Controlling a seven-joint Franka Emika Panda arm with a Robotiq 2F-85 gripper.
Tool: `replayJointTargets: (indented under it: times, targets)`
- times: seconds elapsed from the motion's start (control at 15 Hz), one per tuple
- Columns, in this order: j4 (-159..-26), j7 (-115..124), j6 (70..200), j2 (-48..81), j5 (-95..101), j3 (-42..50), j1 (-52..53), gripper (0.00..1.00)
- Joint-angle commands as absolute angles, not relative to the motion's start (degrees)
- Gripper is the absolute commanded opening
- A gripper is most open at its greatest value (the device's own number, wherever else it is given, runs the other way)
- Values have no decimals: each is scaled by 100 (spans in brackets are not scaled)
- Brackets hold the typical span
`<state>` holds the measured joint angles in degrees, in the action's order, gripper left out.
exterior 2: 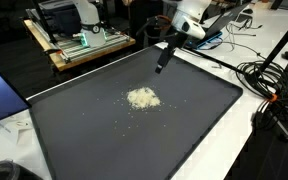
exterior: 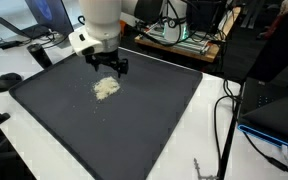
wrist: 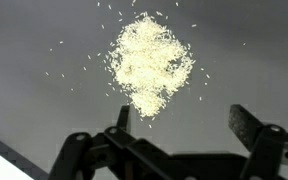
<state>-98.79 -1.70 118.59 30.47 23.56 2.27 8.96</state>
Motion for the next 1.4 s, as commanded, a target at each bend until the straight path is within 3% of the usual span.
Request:
replayJointTargets:
  times: [0.0,0.2,0.67,1.33]
  targets:
    - [-8999,-48,10898,3551,2738,239,1133,100]
    - [-8361,178,10323,3969,2908,275,1275,100]
    - [-7413,287,10492,4646,2782,365,1128,100]
    - [-9741,1195,12663,3503,2337,331,903,100]
